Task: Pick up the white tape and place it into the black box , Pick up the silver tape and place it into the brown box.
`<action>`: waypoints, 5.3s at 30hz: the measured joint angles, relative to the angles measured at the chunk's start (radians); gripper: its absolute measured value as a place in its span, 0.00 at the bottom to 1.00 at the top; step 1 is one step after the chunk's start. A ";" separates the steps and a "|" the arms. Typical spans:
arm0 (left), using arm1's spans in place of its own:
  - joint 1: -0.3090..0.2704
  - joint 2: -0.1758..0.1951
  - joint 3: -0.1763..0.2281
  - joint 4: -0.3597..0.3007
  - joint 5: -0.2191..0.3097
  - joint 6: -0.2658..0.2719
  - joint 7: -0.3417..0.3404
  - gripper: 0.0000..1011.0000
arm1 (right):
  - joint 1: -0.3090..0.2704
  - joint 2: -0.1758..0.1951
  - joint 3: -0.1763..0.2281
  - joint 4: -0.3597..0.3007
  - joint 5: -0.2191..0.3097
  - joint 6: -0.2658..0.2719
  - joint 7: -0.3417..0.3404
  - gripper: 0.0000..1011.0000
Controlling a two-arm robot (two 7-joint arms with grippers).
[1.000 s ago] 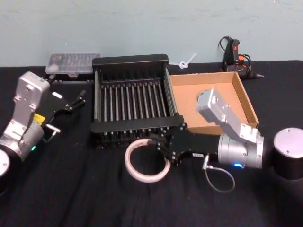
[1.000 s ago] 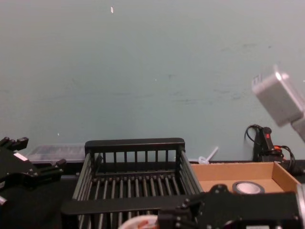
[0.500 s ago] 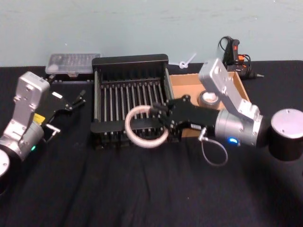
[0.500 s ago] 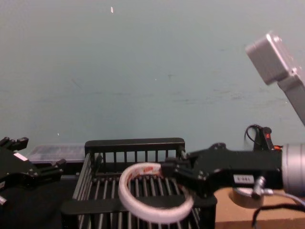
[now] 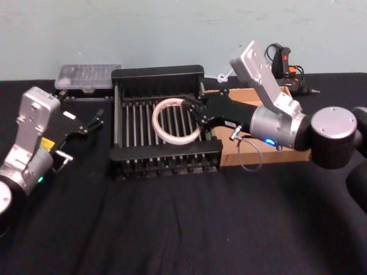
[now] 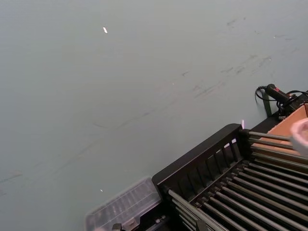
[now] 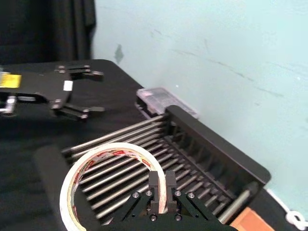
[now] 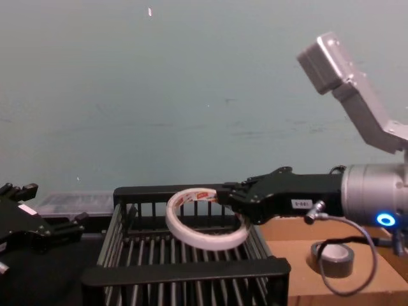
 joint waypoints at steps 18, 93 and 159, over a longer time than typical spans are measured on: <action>0.000 0.000 0.000 0.000 0.000 0.000 0.000 0.99 | 0.105 -0.159 0.028 0.245 -0.080 0.004 -0.109 0.09; 0.000 0.000 0.000 0.000 0.000 0.000 0.000 0.99 | 0.101 -0.192 0.056 0.261 -0.120 0.015 -0.103 0.99; 0.000 0.000 0.000 0.000 0.000 0.000 0.000 0.99 | -0.198 -0.043 0.302 0.024 -0.198 -0.077 -0.375 0.99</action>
